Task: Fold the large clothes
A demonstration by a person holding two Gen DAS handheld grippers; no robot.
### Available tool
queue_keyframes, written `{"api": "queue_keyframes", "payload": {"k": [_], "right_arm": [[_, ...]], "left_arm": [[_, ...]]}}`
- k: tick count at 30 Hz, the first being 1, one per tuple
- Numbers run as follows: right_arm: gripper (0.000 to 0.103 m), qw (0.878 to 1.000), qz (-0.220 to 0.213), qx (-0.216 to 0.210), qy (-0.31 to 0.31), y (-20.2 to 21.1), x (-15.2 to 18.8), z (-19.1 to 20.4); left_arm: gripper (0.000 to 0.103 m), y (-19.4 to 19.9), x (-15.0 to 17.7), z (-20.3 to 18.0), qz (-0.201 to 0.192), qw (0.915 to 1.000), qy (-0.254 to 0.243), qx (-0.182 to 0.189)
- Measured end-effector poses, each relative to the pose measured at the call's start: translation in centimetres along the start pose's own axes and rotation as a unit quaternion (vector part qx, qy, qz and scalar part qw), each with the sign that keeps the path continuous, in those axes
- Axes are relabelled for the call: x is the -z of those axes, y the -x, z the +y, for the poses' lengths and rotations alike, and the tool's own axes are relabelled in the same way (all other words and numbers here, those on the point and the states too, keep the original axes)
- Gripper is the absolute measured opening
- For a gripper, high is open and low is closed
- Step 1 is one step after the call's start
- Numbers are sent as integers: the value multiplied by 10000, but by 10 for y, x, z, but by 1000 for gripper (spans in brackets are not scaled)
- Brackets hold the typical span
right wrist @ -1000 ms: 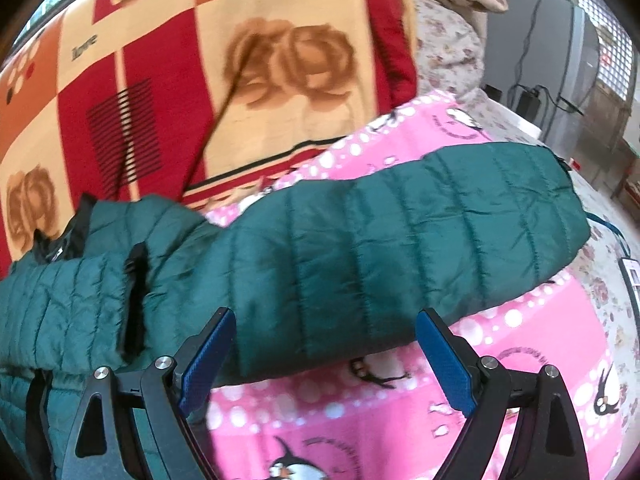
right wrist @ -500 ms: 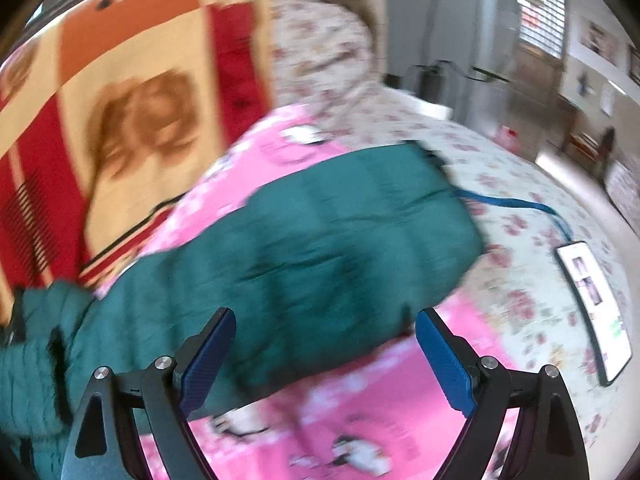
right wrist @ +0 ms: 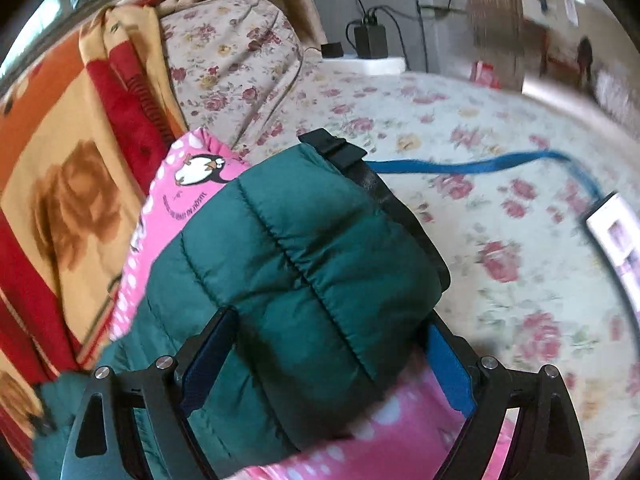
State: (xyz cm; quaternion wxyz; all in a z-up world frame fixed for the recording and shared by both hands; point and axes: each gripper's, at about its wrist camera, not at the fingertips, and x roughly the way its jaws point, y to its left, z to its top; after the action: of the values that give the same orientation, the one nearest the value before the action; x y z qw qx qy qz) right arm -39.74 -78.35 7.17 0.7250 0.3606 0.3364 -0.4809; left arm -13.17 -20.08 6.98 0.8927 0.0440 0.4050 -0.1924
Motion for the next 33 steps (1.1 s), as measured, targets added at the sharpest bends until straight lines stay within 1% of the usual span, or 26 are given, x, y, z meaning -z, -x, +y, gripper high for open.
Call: {"api": "queue_keyframes", "payload": {"k": [1, 2, 3, 4, 6, 8, 10, 13, 15, 17, 21, 24, 29, 33], "right_arm": [[73, 9999, -20, -110, 17, 0, 2, 1], [61, 9997, -66, -195, 108, 2, 1, 3], [52, 9993, -119, -220, 263, 4, 1, 7], [48, 9988, -161, -200, 408, 7, 2, 11], [35, 9964, -257, -212, 780, 13, 4, 21], [30, 9931, -359, -335, 1064, 22, 7, 29], [27, 9901, -443, -516, 1224, 32, 13, 37], [24, 9876, -440, -861, 1236, 45, 22, 47], [24, 9845, -455, -1121, 1270, 56, 30, 58], [24, 9809, -479, -1292, 1374, 65, 37, 69], [24, 9722, -482, -1618, 1624, 88, 57, 103], [21, 9651, -373, -1825, 1842, 97, 70, 129], [20, 9519, -246, -2112, 2206, 106, 91, 168], [20, 9408, -36, -2366, 2427, 107, 111, 203]], "left_arm": [[92, 0, 0, 0, 4, 10000, 1, -1], [92, -1, 0, 0, 9, 10000, 6, -2], [92, -1, 0, 0, 14, 10000, 14, -1], [92, -1, -1, 1, 18, 10000, 27, 1], [92, -1, -1, 0, 25, 10000, 44, 0], [92, -1, -1, 1, 19, 10000, 49, 6], [92, 0, -1, 1, -2, 10000, 60, 9], [92, 3, -2, 3, -42, 10000, 65, -4], [92, 6, -2, 5, -87, 9999, 74, -12], [92, 10, -3, 7, -135, 9999, 98, -27], [92, 14, -5, 12, -165, 9997, 188, -60], [92, 14, -6, 15, -145, 9996, 214, -128], [92, 18, -9, 24, -160, 9992, 344, -146], [92, 21, -12, 29, -209, 9988, 422, -152]]}}
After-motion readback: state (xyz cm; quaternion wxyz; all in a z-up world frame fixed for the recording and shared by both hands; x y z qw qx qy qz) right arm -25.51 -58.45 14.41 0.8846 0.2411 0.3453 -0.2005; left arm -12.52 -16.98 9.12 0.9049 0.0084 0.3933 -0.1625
